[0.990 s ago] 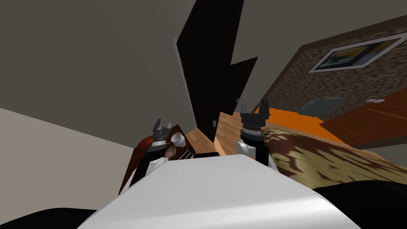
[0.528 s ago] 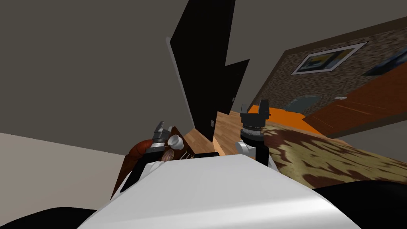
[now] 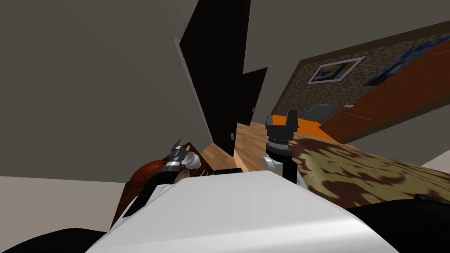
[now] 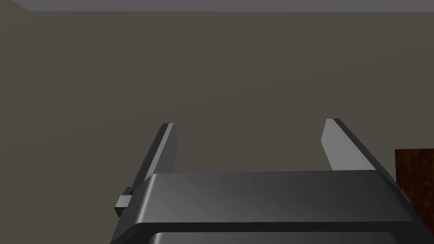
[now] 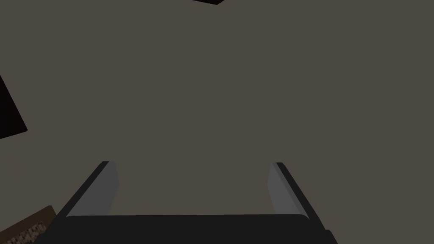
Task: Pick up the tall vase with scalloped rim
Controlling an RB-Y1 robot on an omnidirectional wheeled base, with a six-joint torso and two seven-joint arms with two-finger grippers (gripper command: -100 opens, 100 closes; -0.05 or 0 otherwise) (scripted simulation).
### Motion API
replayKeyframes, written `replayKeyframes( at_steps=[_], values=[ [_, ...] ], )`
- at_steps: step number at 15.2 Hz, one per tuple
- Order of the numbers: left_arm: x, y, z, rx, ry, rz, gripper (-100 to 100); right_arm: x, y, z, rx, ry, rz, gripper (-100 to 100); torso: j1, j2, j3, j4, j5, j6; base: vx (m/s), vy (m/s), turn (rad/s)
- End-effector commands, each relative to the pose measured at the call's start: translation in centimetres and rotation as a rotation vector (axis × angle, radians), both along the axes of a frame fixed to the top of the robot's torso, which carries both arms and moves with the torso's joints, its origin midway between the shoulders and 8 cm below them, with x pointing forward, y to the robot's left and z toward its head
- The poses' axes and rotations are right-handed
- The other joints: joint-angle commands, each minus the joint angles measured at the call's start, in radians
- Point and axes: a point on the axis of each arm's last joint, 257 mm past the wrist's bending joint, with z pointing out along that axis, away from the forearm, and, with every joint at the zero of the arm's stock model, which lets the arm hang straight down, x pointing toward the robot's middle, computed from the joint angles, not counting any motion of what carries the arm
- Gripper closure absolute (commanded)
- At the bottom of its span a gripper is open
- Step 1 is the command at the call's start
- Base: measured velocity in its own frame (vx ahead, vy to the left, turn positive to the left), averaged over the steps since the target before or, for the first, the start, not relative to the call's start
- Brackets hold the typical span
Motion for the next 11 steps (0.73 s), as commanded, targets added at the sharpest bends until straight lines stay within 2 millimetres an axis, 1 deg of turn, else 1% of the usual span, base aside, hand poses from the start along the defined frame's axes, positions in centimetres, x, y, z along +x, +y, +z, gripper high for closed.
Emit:
replayKeyframes(
  at_steps=[1,2,3,4,5,6,7,8,10,11],
  values=[
    [-0.4,0.5,-1.6,-0.016,0.062,0.010,-100,0.0,0.0,0.0,0.000,0.000,0.000,0,0.000,0.000,0.000,0.000,0.000,0.000,0.009,0.010,-0.140],
    [-0.4,0.5,-1.7,-0.016,0.065,0.010,-100,0.0,0.0,0.0,0.000,0.000,0.000,0,0.000,0.000,0.000,0.000,0.000,0.000,0.005,0.009,-0.053],
    [-1.0,1.1,-3.0,-0.034,0.114,0.022,-100,0.0,0.0,0.0,0.000,0.000,0.000,0,0.000,0.000,0.000,0.000,0.000,0.000,0.007,0.005,-0.138],
    [-1.0,1.1,-3.3,-0.036,0.127,0.023,-100,0.0,0.0,0.0,0.000,0.000,0.000,0,0.000,0.000,0.000,0.000,0.000,0.000,0.008,0.006,-0.151],
    [-1.7,1.7,-4.4,-0.054,0.168,0.035,-100,0.0,0.0,0.0,0.000,0.000,0.000,0,0.000,0.000,0.000,0.000,0.000,0.000,0.010,0.009,-0.166],
    [-1.8,1.7,-4.9,-0.056,0.187,0.037,-100,0.0,0.0,0.0,0.000,0.000,0.000,0,0.000,0.000,0.000,0.000,0.000,0.000,0.011,0.012,-0.184],
    [-1.8,1.7,-4.9,-0.056,0.190,0.037,-100,0.0,0.0,0.0,0.000,0.000,0.000,0,0.000,0.000,0.000,0.000,0.000,0.000,0.008,0.011,-0.082],
    [-2.6,2.2,-6.2,-0.076,0.239,0.050,-100,0.0,0.0,0.0,0.000,0.000,0.000,0,0.000,0.000,0.000,0.000,0.000,0.000,0.009,0.009,-0.138],
    [-2.7,2.3,-6.5,-0.078,0.253,0.052,-100,0.0,0.0,0.0,0.000,0.000,0.000,0,0.000,0.000,0.000,0.000,0.000,0.000,0.008,0.010,-0.098],
    [-3.6,2.8,-7.7,-0.098,0.301,0.066,-100,0.0,0.0,0.0,0.000,0.000,0.000,0,0.000,0.000,0.000,0.000,0.000,0.000,0.008,0.006,-0.148]
  ],
)
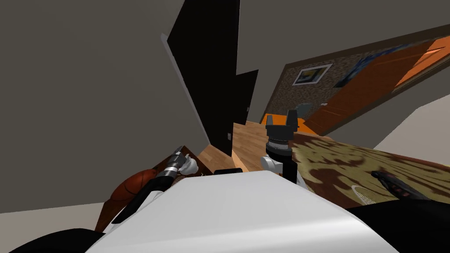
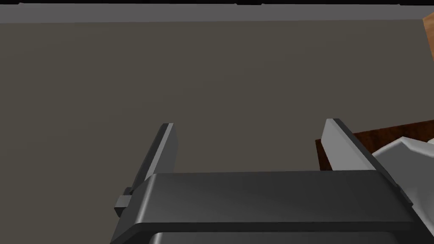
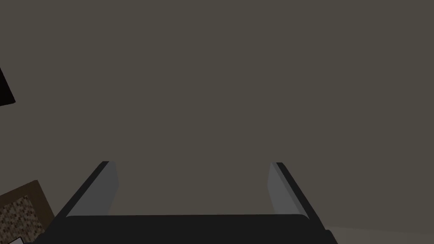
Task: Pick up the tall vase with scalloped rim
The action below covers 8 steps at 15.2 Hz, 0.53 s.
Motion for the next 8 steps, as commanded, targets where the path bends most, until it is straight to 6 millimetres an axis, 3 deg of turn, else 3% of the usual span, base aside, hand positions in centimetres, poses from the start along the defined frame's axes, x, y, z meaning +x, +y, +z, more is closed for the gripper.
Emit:
replayKeyframes(
  at_steps=[1,8],
  values=[
    [-0.8,0.4,-1.4,-0.018,0.056,0.013,-100,0.0,0.0,0.0,0.000,0.000,0.000,0,0.000,0.000,0.000,0.000,0.000,0.000,0.010,0.009,-0.154],
    [-4.5,1.7,-5.8,-0.087,0.241,0.067,-100,0.0,0.0,0.0,0.000,0.000,0.000,0,0.001,0.000,0.000,0.000,0.000,0.000,0.011,0.016,-0.151]
  ],
)
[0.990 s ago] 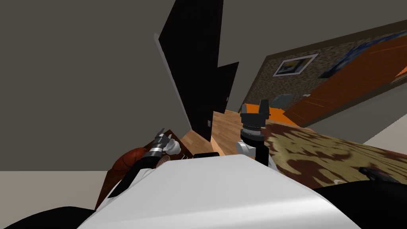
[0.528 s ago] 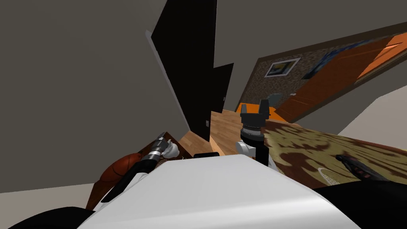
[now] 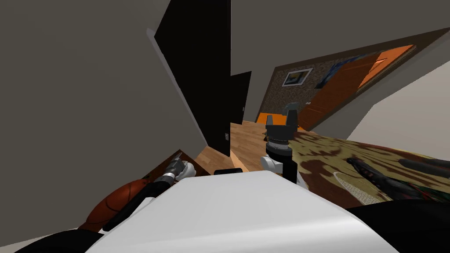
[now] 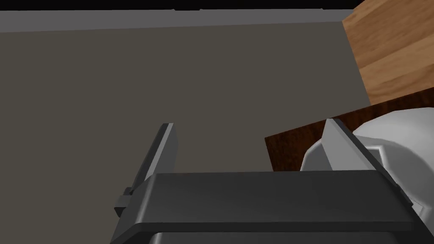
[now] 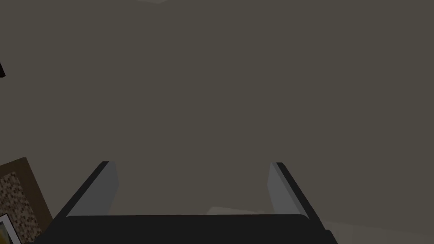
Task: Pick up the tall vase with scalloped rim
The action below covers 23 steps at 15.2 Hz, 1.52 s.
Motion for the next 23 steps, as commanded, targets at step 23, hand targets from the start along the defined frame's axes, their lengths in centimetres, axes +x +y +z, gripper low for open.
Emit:
replayKeyframes(
  at_steps=[23],
  values=[
    [-15.3,1.7,-9.9,-0.220,0.545,0.204,-100,0.0,0.0,0.0,0.000,0.000,0.000,0,0.001,0.000,0.000,0.000,0.000,0.000,0.008,0.023,-0.127]
  ],
)
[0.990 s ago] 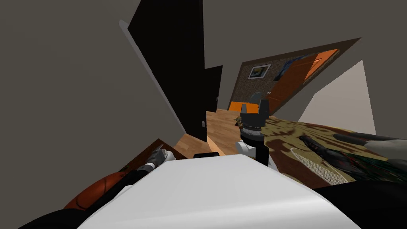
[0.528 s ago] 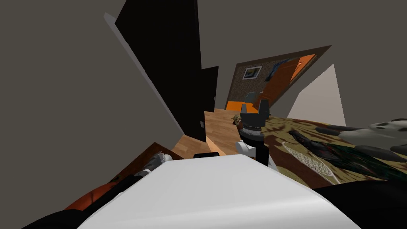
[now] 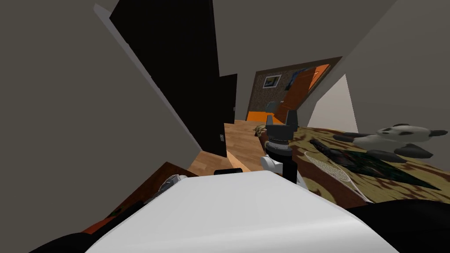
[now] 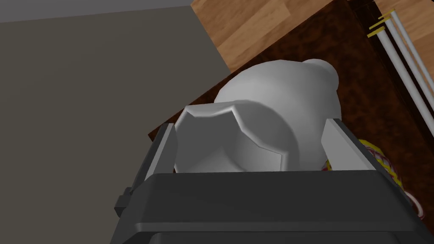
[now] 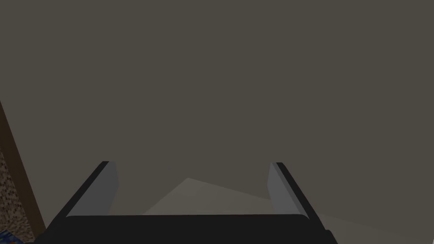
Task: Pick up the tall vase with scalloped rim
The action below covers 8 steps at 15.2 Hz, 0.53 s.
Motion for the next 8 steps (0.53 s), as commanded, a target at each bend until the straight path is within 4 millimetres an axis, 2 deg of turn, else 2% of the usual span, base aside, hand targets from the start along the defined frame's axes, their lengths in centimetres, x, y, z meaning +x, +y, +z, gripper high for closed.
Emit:
replayKeyframes(
  at_steps=[1,2,3,5,6,8],
  values=[
    [-1.2,0.0,-0.4,-0.015,0.038,0.015,-100,0.0,0.0,0.0,0.000,0.000,0.000,0,0.000,0.000,0.000,0.000,0.000,0.000,0.011,0.036,-0.110],
    [-2.4,0.0,-0.8,-0.030,0.074,0.032,-100,0.0,0.0,0.0,0.000,0.000,0.000,0,0.000,0.000,0.000,0.000,0.000,0.000,0.007,0.041,-0.096],
    [-2.4,0.0,-0.8,-0.030,0.075,0.032,-100,0.0,0.0,0.0,0.000,0.000,0.000,0,0.000,0.000,0.000,0.000,0.000,0.000,0.002,0.039,-0.078],
    [-4.6,-0.1,-1.3,-0.054,0.136,0.061,-100,0.0,0.0,0.0,0.000,0.000,0.000,0,0.000,0.000,0.000,0.000,0.000,0.000,0.005,0.040,-0.143],
    [-4.7,-0.1,-1.4,-0.055,0.138,0.061,-100,0.0,0.0,0.0,0.000,0.000,0.000,0,0.001,0.000,0.000,0.000,0.000,0.000,0.005,0.047,-0.121],
    [-6.4,-0.2,-1.7,-0.074,0.187,0.084,-100,0.0,0.0,0.0,0.000,0.000,0.000,0,0.001,0.000,0.000,0.000,0.000,0.000,0.005,0.044,-0.108]
  ],
)
